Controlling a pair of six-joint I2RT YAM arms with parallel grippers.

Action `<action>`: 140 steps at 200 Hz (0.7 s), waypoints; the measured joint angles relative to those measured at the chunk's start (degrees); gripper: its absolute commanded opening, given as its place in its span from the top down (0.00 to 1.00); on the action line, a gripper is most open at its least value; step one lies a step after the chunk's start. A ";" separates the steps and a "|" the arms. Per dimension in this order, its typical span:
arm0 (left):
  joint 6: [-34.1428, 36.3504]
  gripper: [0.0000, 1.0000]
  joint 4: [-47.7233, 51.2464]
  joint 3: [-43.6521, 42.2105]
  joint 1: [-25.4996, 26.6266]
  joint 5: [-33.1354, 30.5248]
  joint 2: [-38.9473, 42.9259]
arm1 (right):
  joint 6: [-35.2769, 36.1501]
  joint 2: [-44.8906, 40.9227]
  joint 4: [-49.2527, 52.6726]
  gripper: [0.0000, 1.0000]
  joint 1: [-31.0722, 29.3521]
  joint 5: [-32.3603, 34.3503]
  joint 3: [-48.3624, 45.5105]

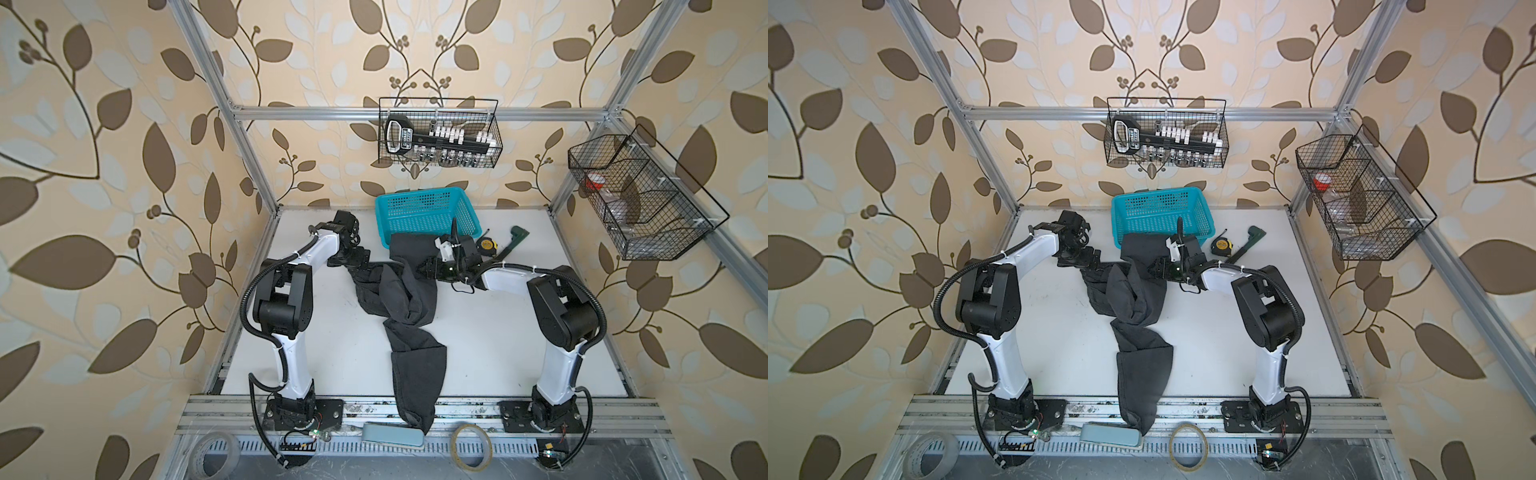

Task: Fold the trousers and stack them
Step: 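Grasp a jeans leg with the right gripper while the left holds the waistband, then pull the jeans apart with both grippers, stretching them across the table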

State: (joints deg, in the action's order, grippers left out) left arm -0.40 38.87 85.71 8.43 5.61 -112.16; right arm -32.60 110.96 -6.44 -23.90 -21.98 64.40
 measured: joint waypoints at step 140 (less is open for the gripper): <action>-5.51 1.00 2.95 0.02 -4.00 13.86 -2.25 | 2.62 -36.44 11.06 0.98 -0.48 8.52 -9.49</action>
State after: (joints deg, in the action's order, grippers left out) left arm -5.91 41.82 85.73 4.43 19.46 -114.41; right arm -29.98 74.52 4.62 -24.38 -13.45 54.92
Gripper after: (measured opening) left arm 0.050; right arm 0.061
